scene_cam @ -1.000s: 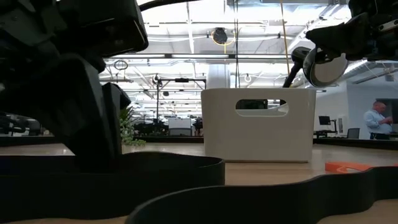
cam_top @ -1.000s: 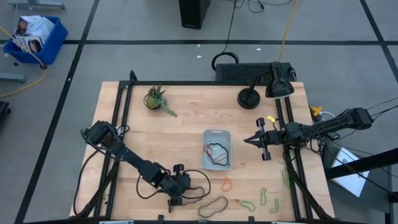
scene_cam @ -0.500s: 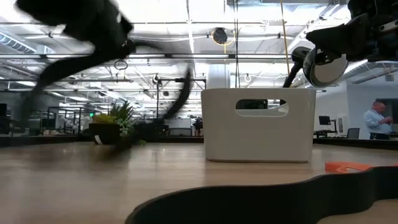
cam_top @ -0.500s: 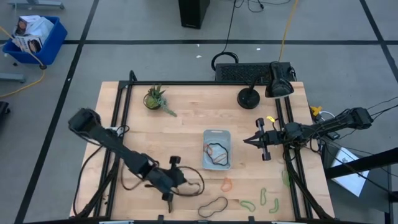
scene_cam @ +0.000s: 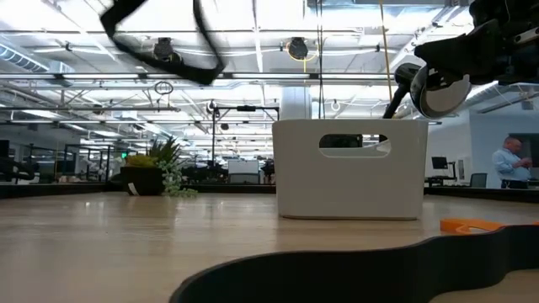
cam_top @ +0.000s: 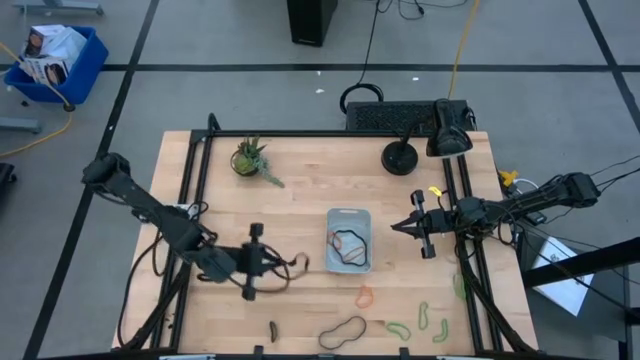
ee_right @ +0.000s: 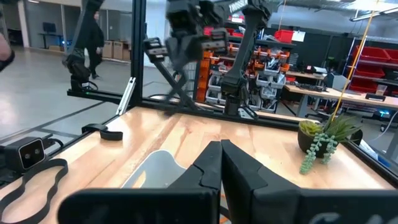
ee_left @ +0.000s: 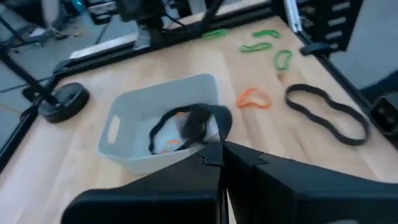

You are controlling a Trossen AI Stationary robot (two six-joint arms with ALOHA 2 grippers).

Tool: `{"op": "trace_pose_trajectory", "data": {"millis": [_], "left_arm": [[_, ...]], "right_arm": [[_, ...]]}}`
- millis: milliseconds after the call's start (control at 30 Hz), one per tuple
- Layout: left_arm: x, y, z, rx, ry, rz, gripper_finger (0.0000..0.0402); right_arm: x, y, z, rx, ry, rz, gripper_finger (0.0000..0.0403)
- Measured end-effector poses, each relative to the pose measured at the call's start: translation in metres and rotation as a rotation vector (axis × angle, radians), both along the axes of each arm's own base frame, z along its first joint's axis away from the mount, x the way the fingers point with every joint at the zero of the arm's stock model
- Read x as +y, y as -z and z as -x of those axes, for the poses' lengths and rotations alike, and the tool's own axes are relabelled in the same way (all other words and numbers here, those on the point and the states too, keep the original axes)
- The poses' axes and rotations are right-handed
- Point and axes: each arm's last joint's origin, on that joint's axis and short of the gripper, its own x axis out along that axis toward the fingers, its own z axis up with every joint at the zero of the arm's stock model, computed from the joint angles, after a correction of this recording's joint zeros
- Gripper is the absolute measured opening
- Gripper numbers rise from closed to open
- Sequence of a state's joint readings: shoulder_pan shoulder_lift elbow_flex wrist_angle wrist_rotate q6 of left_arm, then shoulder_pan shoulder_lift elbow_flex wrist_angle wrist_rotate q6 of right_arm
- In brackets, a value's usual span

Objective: Pick and place rubber bands into bin
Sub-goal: Put the black rubber band into the white bin

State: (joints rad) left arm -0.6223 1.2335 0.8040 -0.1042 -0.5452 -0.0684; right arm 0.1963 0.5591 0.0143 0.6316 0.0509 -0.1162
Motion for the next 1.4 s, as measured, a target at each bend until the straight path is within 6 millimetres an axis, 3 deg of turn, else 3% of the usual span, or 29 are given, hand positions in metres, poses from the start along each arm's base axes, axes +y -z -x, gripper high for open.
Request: {"op": "trace_pose_trajectory", "data": {"millis": [133,433,667,900,1033,1200,1400], "left_arm": [[0.016,0.018,0.021,-0.148,0.013,0.051,0.0003],[0.061,0.087,0.071,-0.358,-0.06,0.166,0.0001],[0.079,0.109,0.082,-0.379,-0.12,0.175,0.0001],[0.086,0.109,0.079,-0.384,-0.15,0.208,0.0001],[0.095,0.097,0.069,-0.426,-0.271,0.29,0.0001],[0.095,0.066,0.034,-0.321,-0.278,0.242,0.0001],[0.093,0.026,-0.026,-0.259,-0.203,0.15,0.0001]], "right_arm": [[0.0,0.0,0.0,0.001,0.0,0.0,0.0001],[0.0,0.0,0.0,0.003,0.0,0.001,0.0001],[0.0,0.0,0.0,0.0,0.003,0.005,0.0001],[0.0,0.0,0.0,0.0,0.004,0.008,0.0001],[0.0,0.0,0.0,-0.001,0.005,0.015,0.0001],[0.0,0.0,0.0,-0.003,0.006,0.027,0.0001],[0.0,0.0,0.0,-0.008,0.006,0.026,0.0001]]}}
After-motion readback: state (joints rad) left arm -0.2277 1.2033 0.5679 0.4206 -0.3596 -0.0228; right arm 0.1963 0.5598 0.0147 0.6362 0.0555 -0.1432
